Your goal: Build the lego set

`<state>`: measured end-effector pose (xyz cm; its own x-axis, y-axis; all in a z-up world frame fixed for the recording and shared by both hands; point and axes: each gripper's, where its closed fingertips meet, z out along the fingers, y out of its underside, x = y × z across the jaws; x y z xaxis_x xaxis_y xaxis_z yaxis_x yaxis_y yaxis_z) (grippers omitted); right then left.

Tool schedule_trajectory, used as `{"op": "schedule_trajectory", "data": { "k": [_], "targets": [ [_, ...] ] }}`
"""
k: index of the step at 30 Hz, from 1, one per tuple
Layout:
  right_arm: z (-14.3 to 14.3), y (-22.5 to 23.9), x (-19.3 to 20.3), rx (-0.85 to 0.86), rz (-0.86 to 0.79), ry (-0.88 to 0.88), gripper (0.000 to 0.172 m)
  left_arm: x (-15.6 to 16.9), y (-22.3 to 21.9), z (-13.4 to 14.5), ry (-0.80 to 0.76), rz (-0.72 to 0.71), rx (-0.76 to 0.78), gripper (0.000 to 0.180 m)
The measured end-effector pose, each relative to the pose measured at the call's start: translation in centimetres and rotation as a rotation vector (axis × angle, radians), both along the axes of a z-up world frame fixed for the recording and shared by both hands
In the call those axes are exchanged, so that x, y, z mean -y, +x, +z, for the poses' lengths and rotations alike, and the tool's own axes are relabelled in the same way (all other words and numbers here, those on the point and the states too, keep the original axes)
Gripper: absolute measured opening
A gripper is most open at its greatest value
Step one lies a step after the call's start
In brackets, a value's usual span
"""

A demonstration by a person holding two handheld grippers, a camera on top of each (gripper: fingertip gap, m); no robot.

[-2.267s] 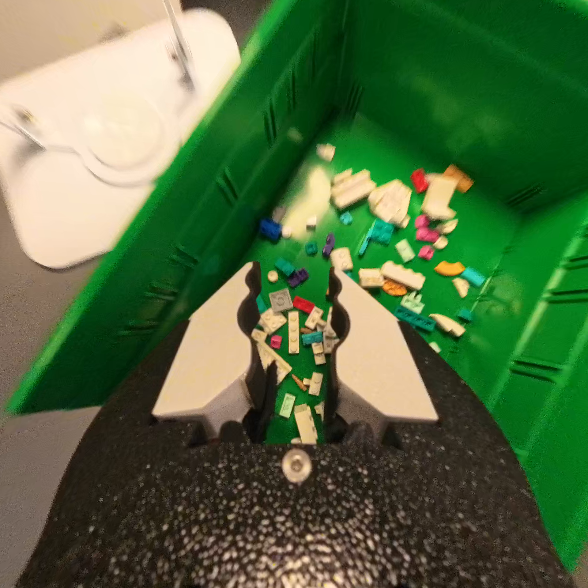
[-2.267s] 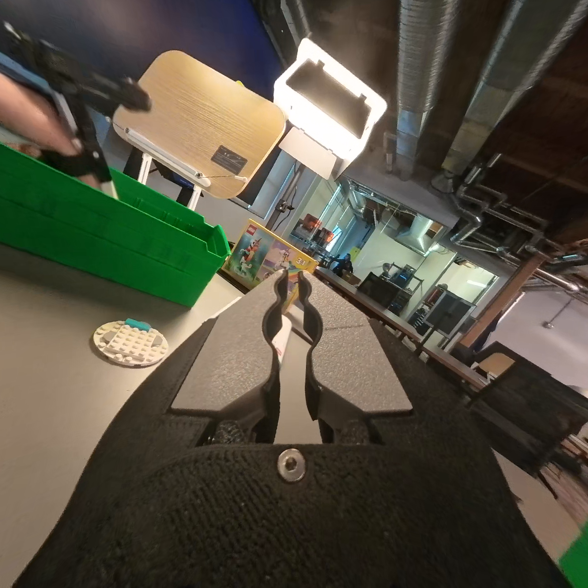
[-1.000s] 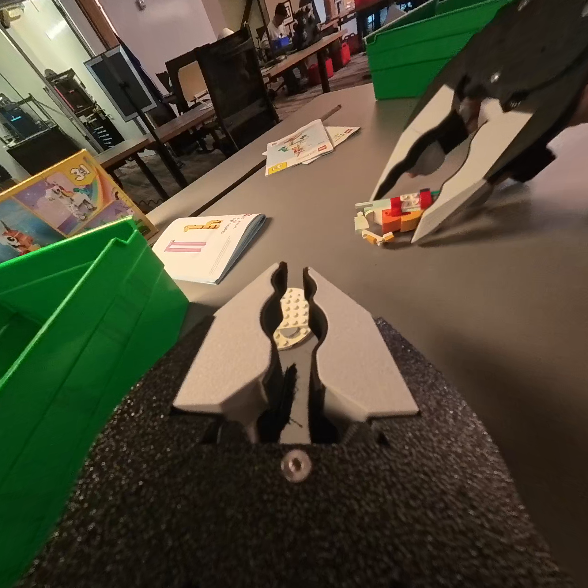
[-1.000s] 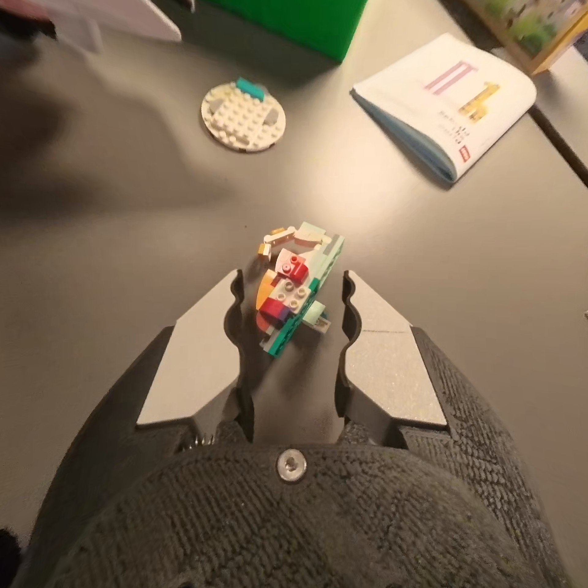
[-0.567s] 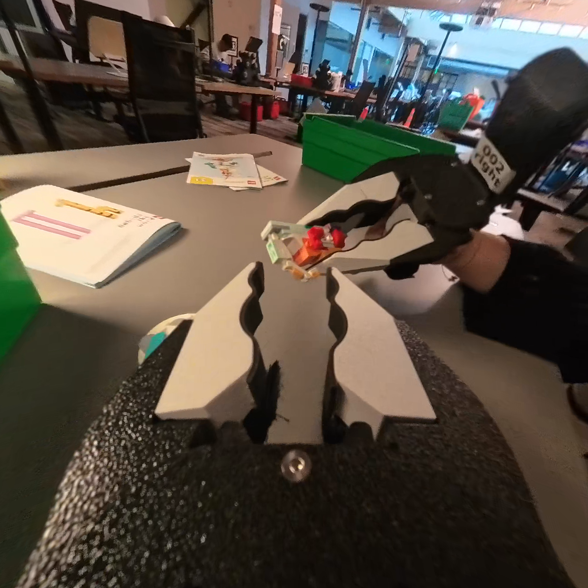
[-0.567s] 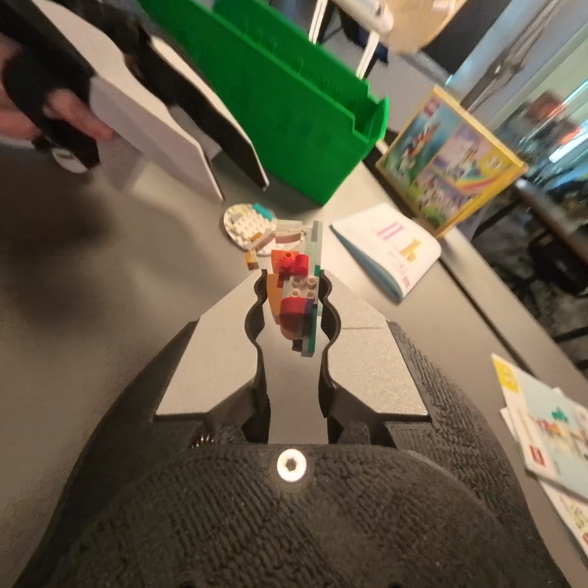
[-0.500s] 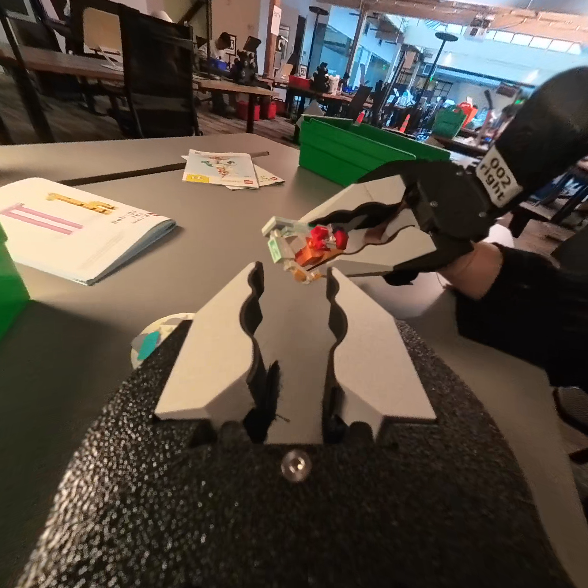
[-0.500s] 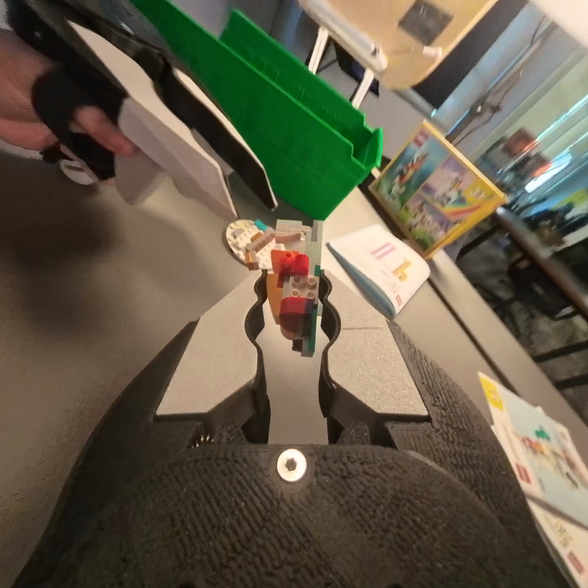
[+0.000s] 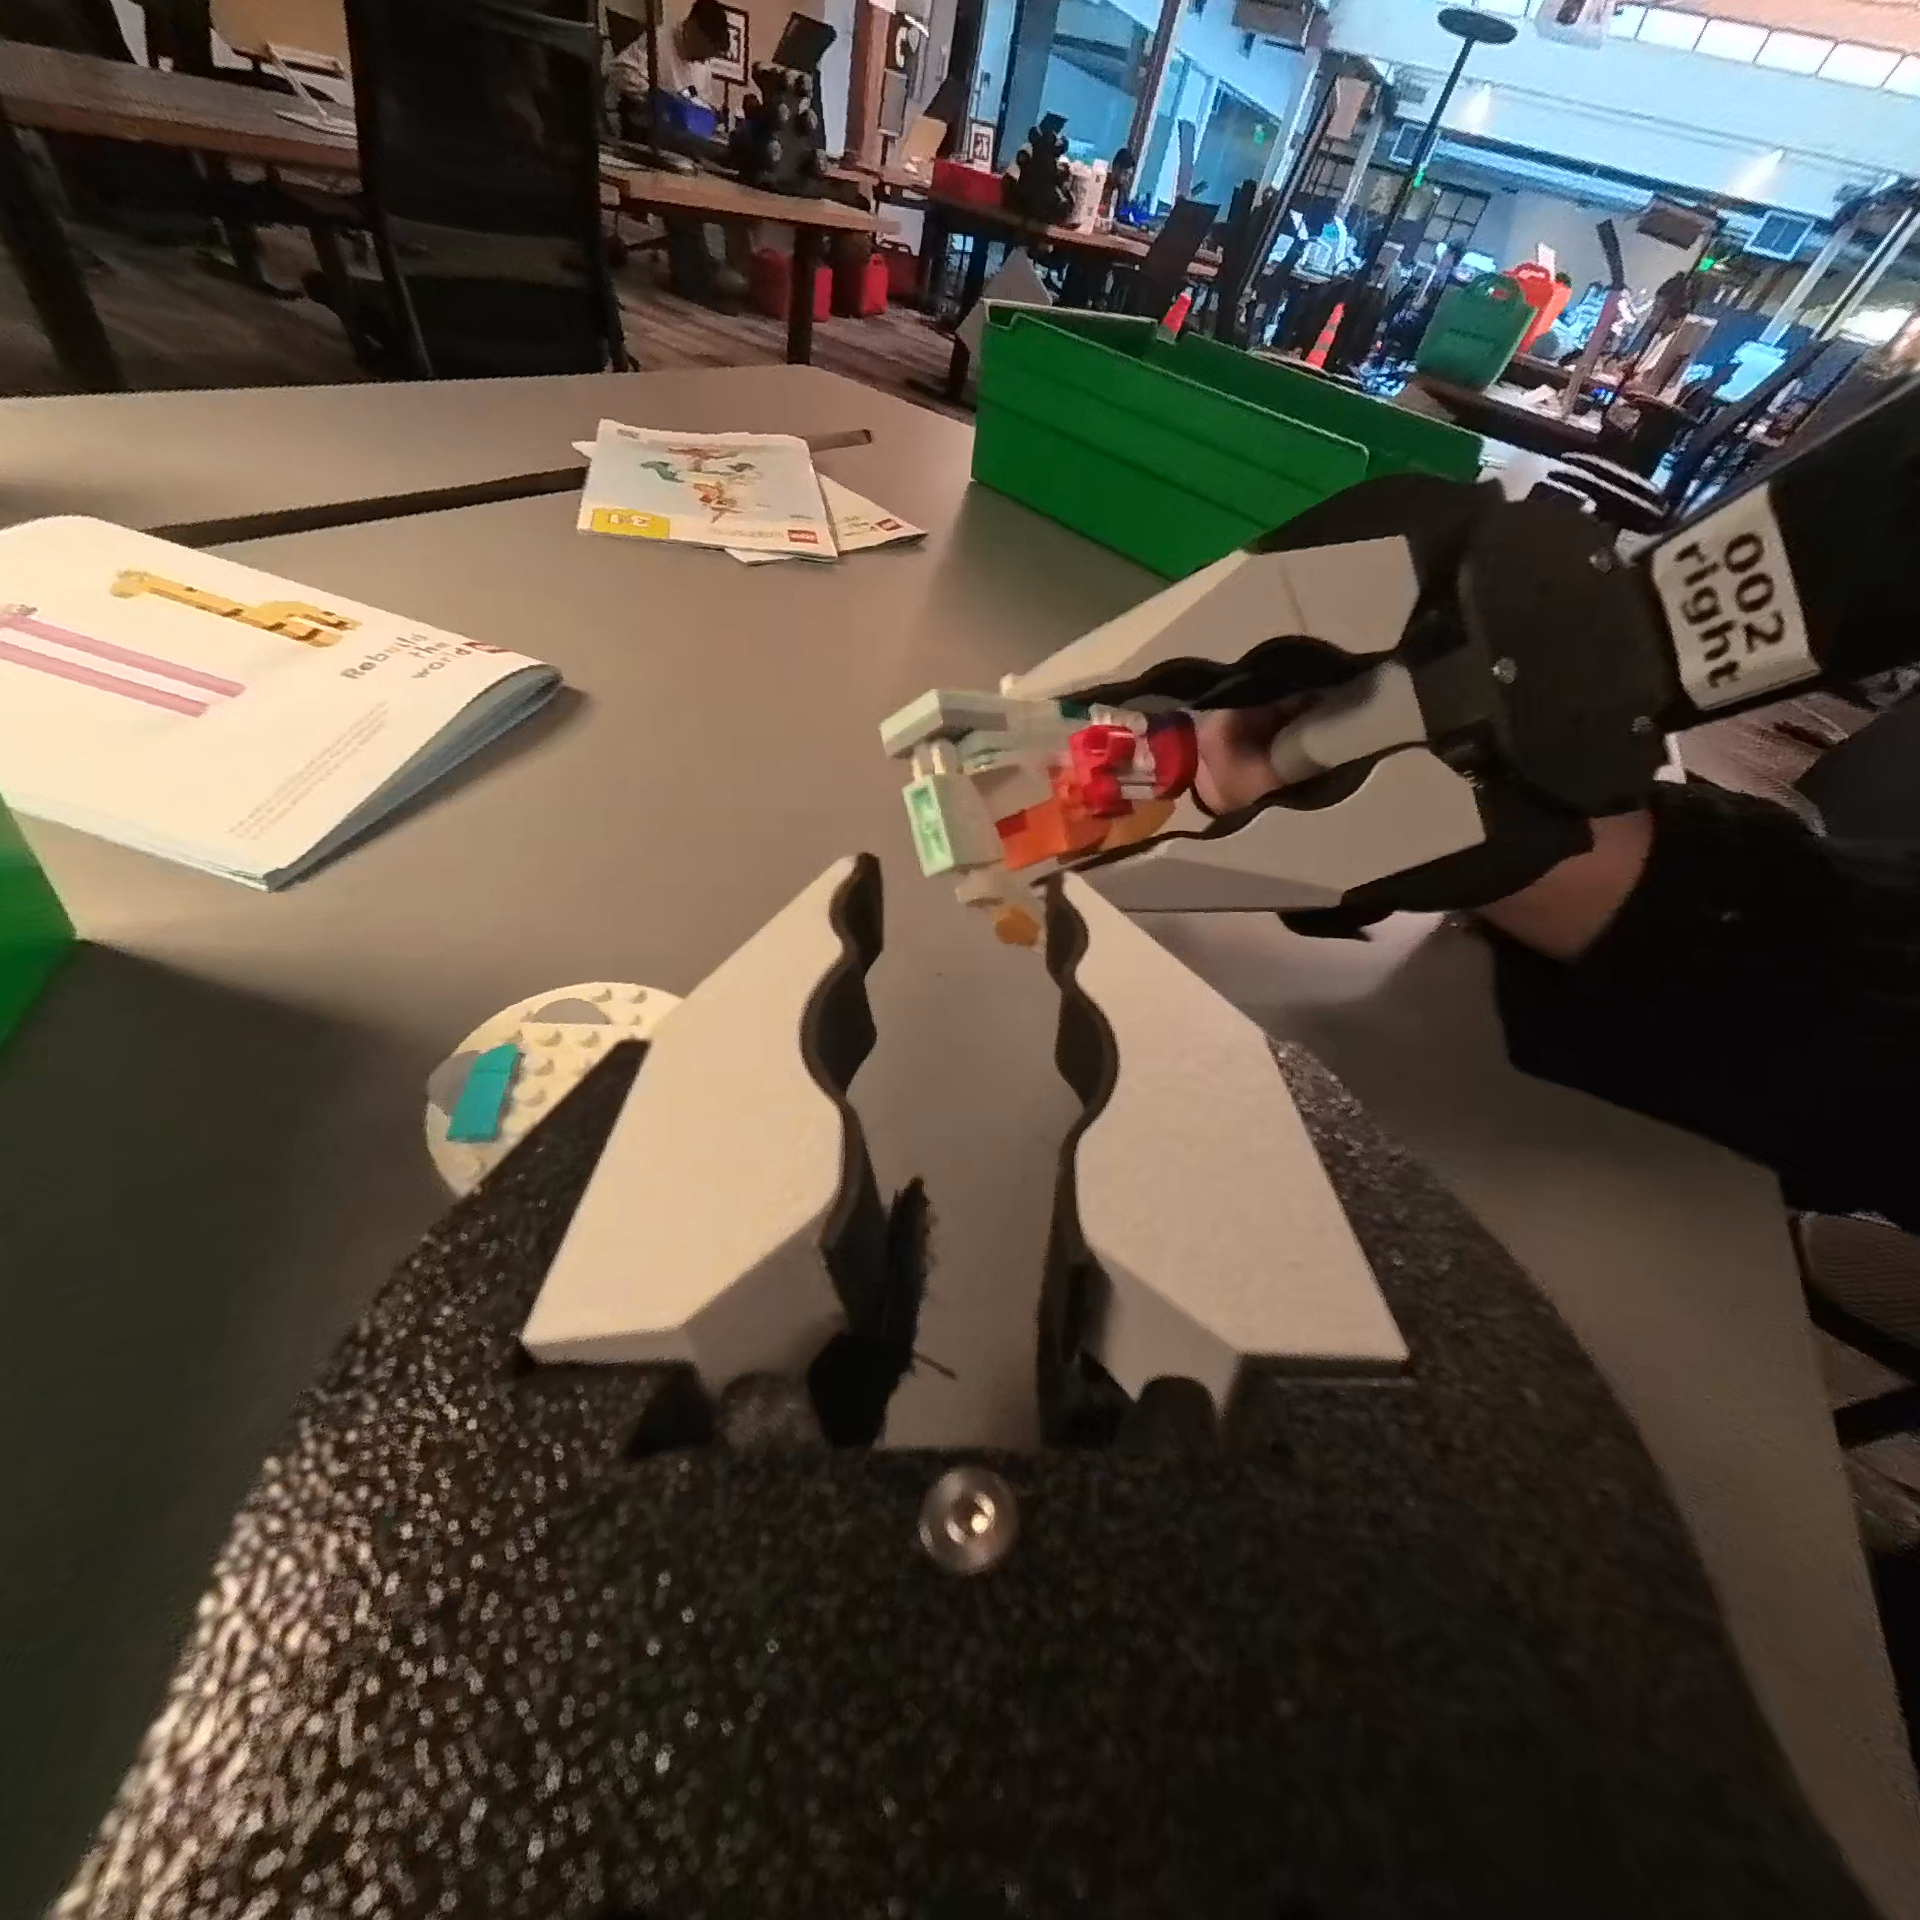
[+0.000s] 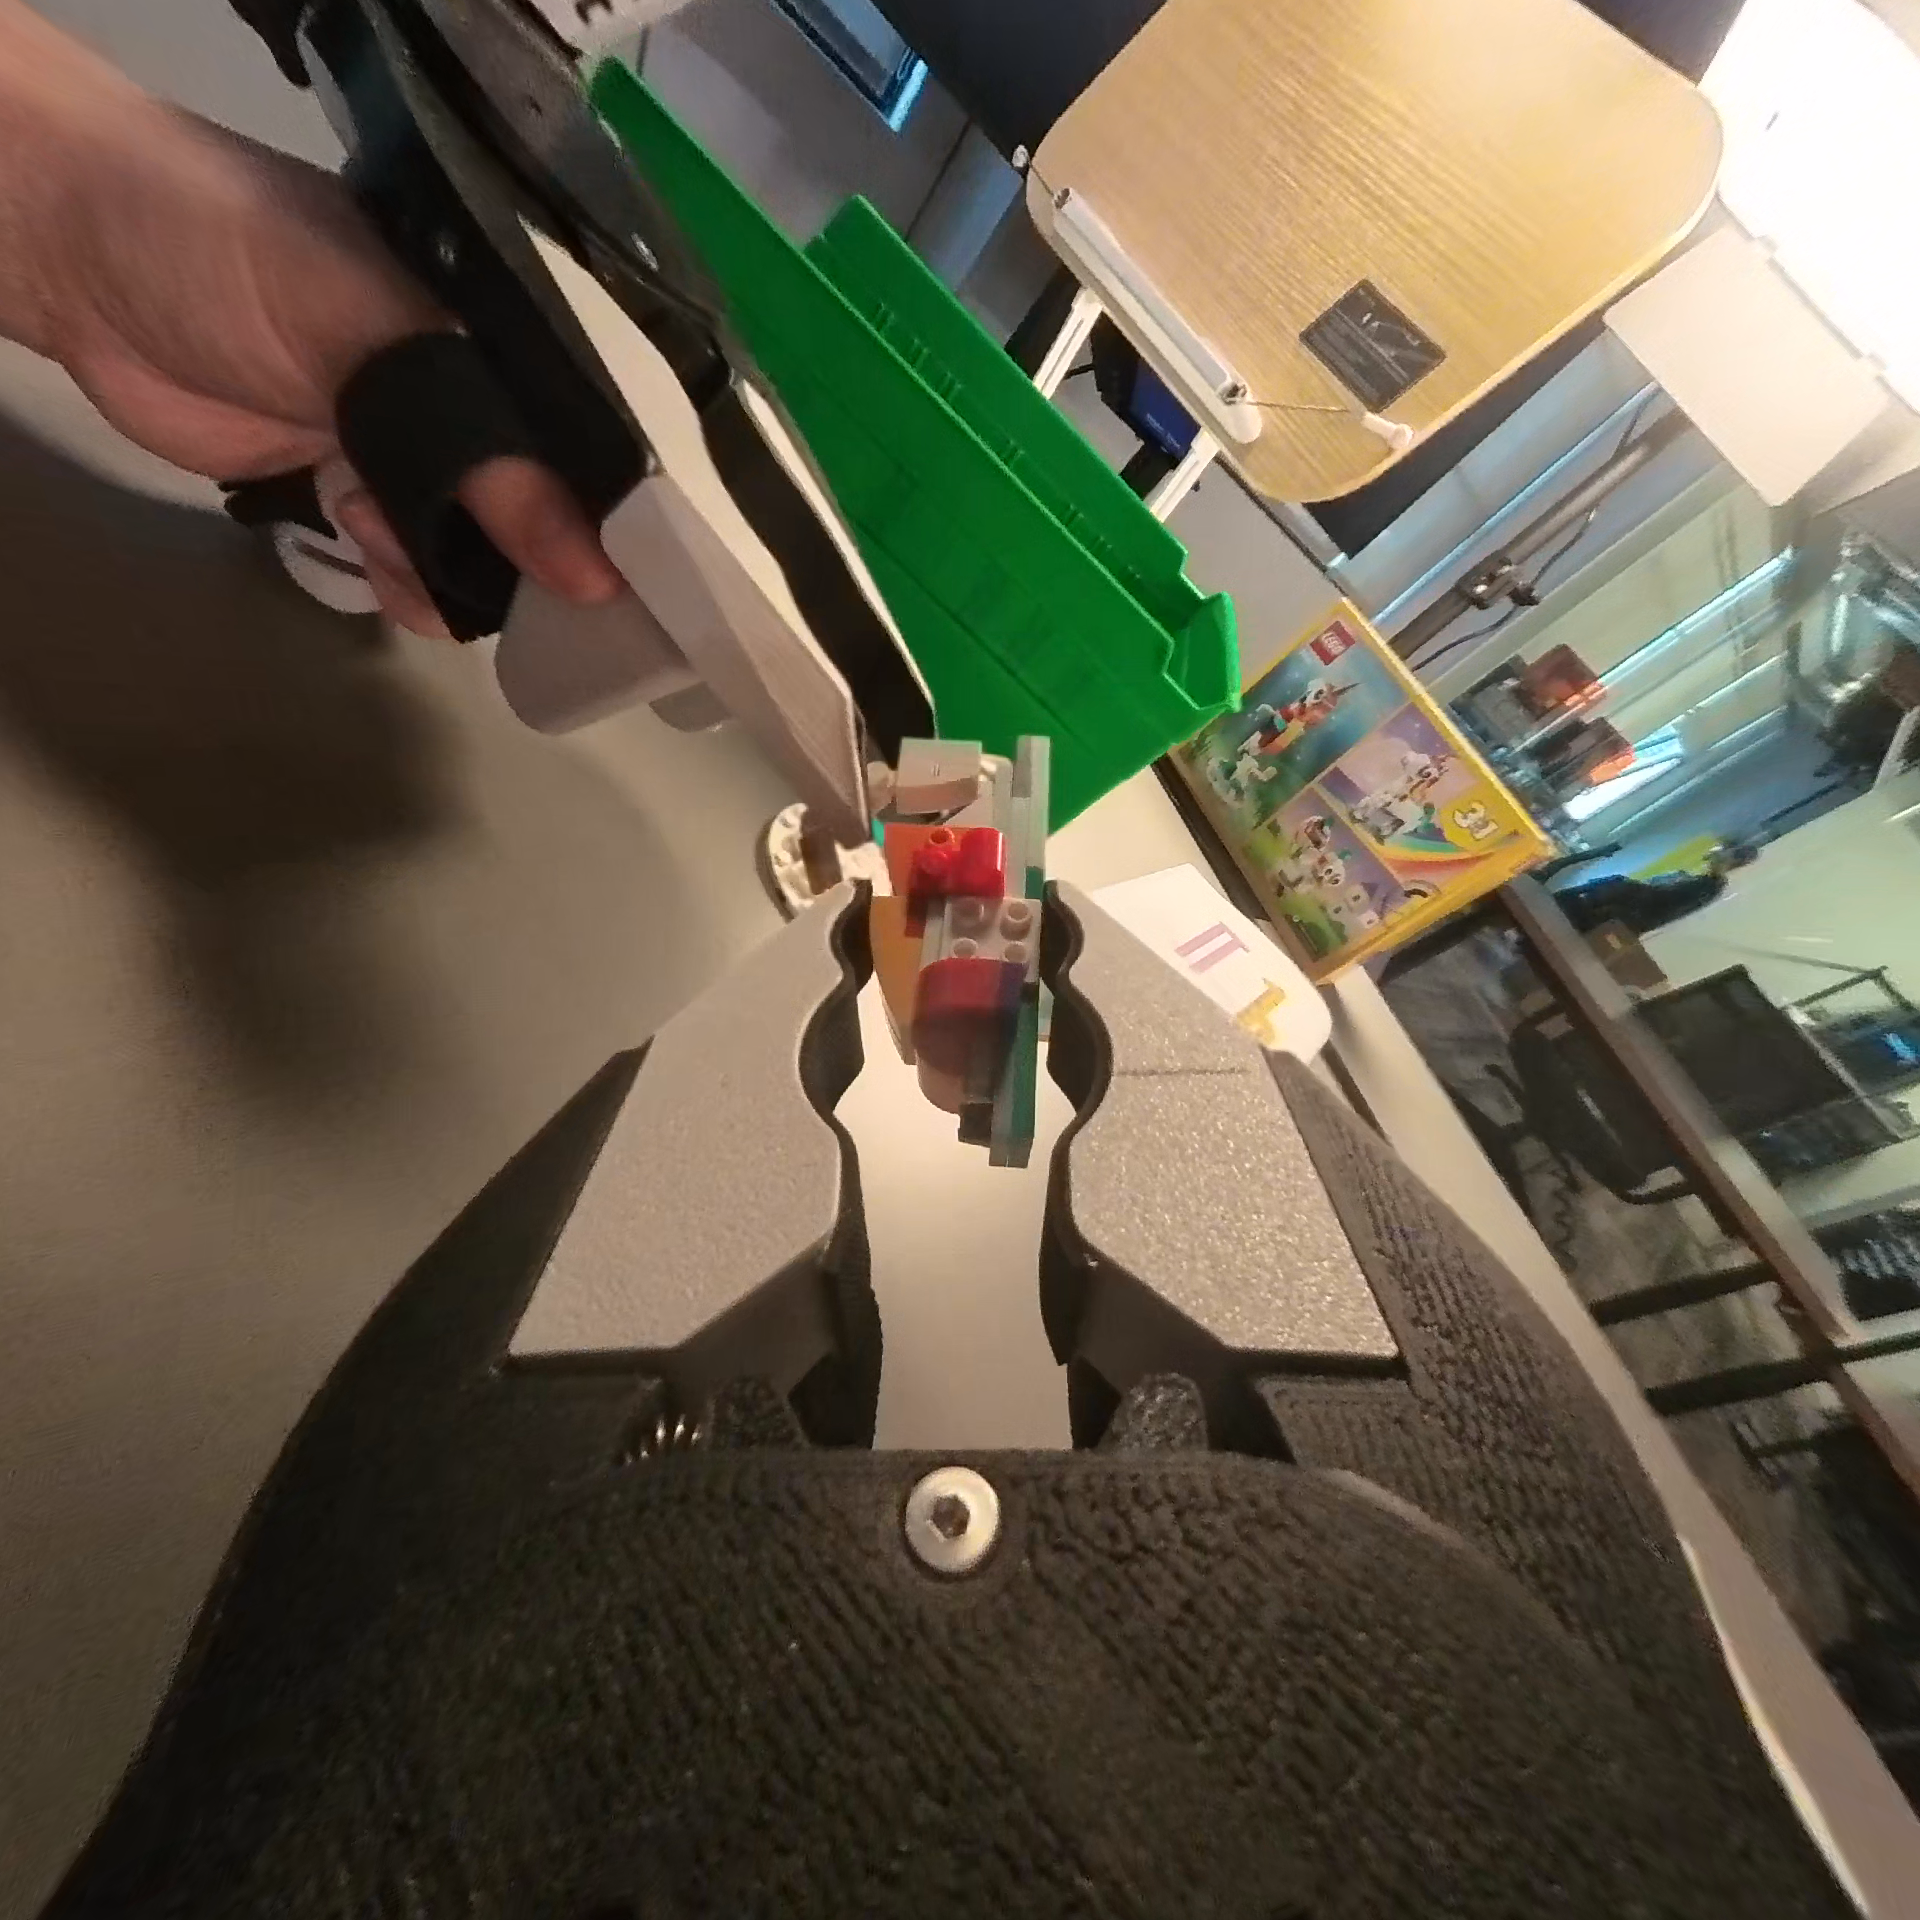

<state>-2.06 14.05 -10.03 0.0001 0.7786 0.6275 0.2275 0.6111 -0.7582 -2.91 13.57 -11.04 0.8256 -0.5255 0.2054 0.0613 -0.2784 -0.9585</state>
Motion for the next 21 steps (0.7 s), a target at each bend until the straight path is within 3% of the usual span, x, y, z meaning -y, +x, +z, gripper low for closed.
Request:
{"op": "schedule_trajectory", "data": {
  "k": [1,6,13,16,18,21],
  "targets": [
    [0.0,0.0,0.0,-0.002,-0.002,0.022,0.029,0.1,0.2,-0.1,-0.010,-0.009,0.011,0.026],
    [0.4,-0.1,0.3,-0.024,-0.004,0.098,0.030,0.4,0.5,-0.1,-0.046,-0.058,0.074,0.017],
    [0.6,0.1,-0.3,-0.036,-0.024,0.034,0.030,0.0,-0.8,-0.3,0.088,0.047,-0.251,0.004],
    [0.7,0.1,-0.3,-0.045,-0.025,0.037,0.029,0.0,-0.5,-0.1,0.114,0.060,-0.263,0.005],
    [0.8,0.1,0.0,-0.054,-0.013,0.036,0.029,0.1,-0.2,0.0,0.106,0.043,-0.228,0.015],
    [0.8,-0.2,0.6,-0.055,0.002,0.040,0.029,-0.1,-0.4,-0.8,0.091,0.063,-0.303,0.012]
  ]
}}
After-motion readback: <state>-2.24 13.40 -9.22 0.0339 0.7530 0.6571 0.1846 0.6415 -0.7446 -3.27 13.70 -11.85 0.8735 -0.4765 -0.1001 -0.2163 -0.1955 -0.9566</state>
